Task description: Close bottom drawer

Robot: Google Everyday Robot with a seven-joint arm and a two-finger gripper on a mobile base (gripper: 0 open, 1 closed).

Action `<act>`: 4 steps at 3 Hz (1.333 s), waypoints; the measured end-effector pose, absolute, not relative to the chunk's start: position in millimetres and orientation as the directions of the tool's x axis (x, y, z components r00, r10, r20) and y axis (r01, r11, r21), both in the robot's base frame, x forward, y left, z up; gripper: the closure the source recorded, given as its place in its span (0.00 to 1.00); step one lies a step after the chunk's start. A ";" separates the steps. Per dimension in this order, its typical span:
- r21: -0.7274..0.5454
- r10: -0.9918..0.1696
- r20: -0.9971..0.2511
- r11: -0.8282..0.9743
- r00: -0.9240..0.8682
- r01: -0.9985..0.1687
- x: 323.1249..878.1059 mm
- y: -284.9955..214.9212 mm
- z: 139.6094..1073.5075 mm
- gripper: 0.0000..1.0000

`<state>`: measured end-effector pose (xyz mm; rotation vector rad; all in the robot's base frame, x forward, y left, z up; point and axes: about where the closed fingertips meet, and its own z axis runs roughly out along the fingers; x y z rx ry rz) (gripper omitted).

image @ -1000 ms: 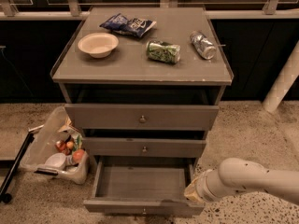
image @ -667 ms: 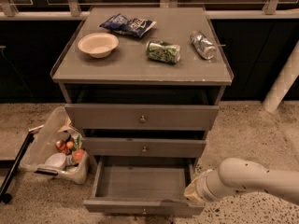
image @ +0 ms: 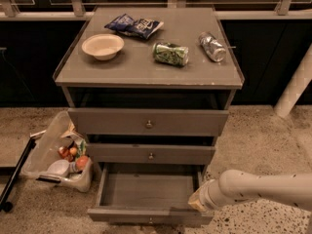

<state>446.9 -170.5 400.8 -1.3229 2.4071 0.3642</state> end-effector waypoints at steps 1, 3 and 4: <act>0.044 -0.722 -0.459 0.563 -0.517 -0.825 463.0 -175.1 363.0 1.00; 0.096 -0.636 -0.517 0.621 -0.573 -0.778 482.1 -199.1 288.0 1.00; 0.096 -0.641 -0.514 0.617 -0.570 -0.781 479.5 -196.6 290.2 1.00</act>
Offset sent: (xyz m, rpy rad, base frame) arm 0.0382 -0.0336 -0.1217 0.0769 -0.0342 -0.1368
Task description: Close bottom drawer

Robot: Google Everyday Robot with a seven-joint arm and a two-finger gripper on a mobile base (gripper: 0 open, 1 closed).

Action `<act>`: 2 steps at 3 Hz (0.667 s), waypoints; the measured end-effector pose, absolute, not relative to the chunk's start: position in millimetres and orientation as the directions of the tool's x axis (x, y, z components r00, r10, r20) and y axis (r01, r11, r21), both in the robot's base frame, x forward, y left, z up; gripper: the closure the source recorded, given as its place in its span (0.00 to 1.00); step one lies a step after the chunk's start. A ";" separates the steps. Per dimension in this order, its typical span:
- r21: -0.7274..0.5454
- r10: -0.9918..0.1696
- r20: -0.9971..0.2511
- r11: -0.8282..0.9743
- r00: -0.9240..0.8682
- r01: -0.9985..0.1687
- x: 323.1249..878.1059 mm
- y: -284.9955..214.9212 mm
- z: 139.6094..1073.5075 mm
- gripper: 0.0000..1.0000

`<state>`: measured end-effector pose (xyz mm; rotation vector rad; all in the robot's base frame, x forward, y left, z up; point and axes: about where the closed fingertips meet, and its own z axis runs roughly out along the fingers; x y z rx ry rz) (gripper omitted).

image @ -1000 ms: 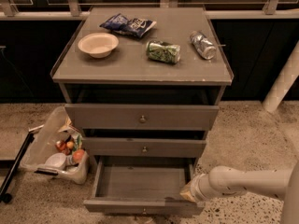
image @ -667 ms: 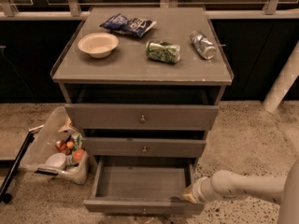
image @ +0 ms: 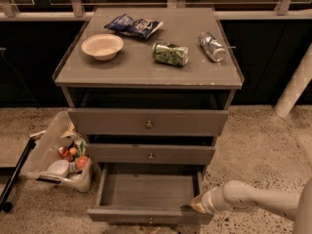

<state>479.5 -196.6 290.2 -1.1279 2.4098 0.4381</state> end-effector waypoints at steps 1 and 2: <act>0.124 -0.643 -0.510 0.602 -0.571 -0.789 468.2 -184.4 265.7 1.00; 0.148 -0.661 -0.525 0.551 -0.537 -0.822 451.5 -163.5 232.4 1.00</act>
Offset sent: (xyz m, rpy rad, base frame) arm -0.0490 0.0568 -0.0994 0.0761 0.0397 0.1528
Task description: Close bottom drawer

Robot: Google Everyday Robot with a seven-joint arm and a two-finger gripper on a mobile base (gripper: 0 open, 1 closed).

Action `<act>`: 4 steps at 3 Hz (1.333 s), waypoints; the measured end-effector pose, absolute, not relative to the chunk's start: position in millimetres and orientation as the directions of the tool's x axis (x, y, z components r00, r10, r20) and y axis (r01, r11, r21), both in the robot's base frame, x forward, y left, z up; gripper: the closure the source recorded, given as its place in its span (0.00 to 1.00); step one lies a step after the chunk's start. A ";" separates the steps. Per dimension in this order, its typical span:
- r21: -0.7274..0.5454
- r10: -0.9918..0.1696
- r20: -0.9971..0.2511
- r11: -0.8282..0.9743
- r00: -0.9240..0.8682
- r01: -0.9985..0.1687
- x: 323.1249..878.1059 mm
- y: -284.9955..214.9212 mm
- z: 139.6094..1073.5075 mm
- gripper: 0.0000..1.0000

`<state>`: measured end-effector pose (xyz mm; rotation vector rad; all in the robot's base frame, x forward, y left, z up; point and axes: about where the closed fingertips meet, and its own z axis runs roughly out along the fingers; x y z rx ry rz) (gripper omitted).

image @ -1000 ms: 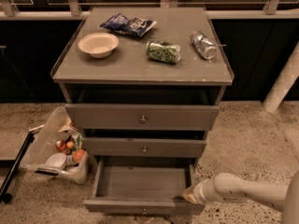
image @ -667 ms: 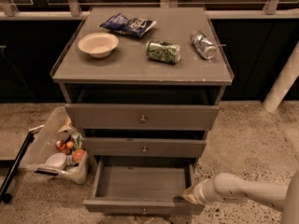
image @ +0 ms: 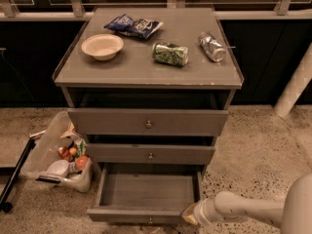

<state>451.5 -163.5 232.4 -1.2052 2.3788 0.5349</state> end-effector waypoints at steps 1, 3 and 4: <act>0.155 -0.667 -0.550 0.508 -0.501 -0.847 434.7 -149.0 211.1 1.00; 0.117 -0.676 -0.593 0.466 -0.438 -0.877 423.6 -133.5 177.3 1.00; 0.119 -0.675 -0.593 0.466 -0.439 -0.877 422.9 -132.9 175.9 0.81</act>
Offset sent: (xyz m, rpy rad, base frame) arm -0.0408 0.0354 -0.0497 0.0709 -0.0897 0.1306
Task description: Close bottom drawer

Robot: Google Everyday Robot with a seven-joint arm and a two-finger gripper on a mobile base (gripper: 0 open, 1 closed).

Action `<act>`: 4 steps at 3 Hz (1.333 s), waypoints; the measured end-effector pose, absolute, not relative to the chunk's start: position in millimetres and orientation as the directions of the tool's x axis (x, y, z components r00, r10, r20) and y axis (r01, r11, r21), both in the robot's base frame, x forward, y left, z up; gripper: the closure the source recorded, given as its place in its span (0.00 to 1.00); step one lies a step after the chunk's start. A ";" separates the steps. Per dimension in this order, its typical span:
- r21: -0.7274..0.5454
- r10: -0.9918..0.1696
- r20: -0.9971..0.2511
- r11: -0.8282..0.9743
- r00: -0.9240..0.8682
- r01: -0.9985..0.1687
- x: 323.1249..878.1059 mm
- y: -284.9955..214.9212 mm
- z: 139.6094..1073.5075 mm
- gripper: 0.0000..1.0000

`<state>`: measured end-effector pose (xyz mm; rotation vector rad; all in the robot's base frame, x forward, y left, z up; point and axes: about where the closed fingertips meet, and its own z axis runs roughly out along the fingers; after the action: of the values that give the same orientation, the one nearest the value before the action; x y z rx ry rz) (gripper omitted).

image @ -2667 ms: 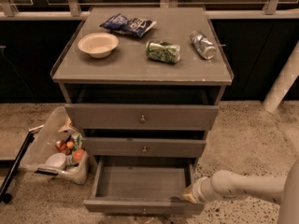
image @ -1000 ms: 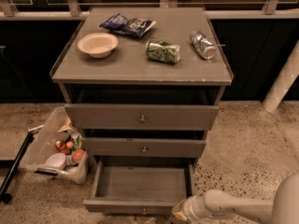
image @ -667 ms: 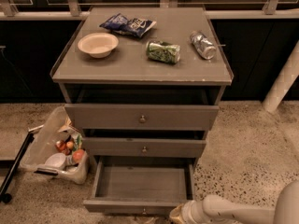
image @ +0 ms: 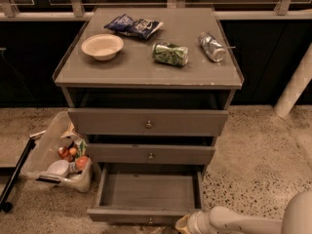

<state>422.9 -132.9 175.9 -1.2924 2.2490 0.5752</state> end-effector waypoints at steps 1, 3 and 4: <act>0.119 -0.675 -0.593 0.466 -0.439 -0.877 422.9 -132.8 175.9 0.58; 0.119 -0.675 -0.593 0.466 -0.439 -0.877 422.9 -132.8 175.9 0.12; 0.118 -0.670 -0.612 0.447 -0.420 -0.887 431.0 -126.6 175.9 0.00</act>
Offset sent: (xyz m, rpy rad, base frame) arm 0.0000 0.0000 0.0000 0.0000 0.0000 0.0000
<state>431.0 -126.6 175.9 -1.3034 2.2181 0.5952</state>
